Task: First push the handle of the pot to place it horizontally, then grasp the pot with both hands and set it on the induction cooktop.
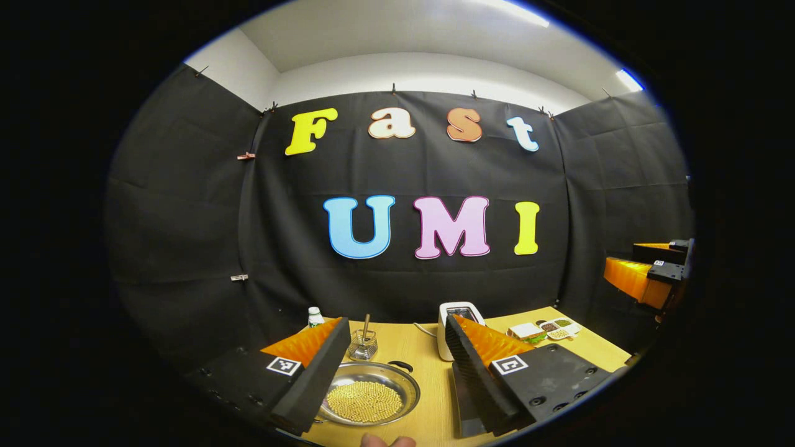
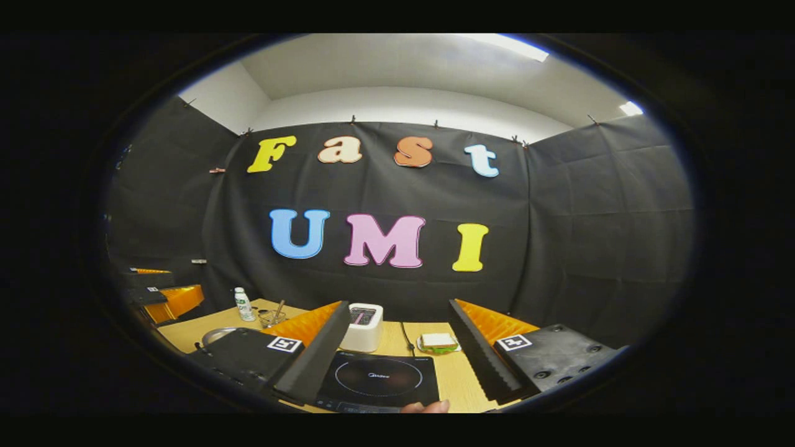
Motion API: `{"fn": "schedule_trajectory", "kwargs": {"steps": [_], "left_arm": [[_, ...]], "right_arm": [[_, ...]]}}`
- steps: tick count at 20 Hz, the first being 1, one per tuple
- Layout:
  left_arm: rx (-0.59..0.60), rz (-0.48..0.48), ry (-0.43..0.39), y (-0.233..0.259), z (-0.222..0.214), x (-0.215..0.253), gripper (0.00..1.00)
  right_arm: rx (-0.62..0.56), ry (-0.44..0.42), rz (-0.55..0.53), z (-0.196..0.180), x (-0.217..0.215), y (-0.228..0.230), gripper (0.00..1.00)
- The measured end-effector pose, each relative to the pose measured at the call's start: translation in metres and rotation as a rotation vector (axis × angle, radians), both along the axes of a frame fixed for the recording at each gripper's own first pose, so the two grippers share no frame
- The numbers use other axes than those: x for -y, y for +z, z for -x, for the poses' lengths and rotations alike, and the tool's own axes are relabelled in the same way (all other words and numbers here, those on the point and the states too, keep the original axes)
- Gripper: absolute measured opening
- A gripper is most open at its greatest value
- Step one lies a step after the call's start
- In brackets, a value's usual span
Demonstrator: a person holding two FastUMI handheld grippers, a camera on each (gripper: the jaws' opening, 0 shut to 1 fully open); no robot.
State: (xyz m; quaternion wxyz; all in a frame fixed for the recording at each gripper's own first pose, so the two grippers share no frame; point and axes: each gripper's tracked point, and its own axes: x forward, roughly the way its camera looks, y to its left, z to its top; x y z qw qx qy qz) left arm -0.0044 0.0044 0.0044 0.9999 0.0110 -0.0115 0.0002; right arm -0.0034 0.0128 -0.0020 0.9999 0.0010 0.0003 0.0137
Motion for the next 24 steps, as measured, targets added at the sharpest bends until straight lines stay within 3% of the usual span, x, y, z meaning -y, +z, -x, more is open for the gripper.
{"fn": "schedule_trajectory", "kwargs": {"steps": [12,14,19,21,24], "left_arm": [[0.011,0.001,-0.011,0.003,0.002,0.001,0.95],[0.007,0.002,-0.010,0.001,0.002,0.001,0.86],[-0.038,-0.018,-0.073,-0.006,0.001,0.012,0.11],[-0.068,-0.012,-0.134,-0.015,0.002,0.024,0.05],[-0.167,-0.031,-0.154,-0.044,0.004,0.026,0.05]], "right_arm": [[0.009,0.001,0.015,0.003,-0.003,0.000,0.98],[0.009,0.002,0.012,0.003,-0.002,-0.001,0.98],[0.010,0.002,0.016,0.001,-0.002,-0.001,0.98],[0.007,0.005,0.015,0.001,-0.003,-0.002,0.98],[0.003,0.009,0.022,0.000,-0.004,-0.004,0.98]]}}
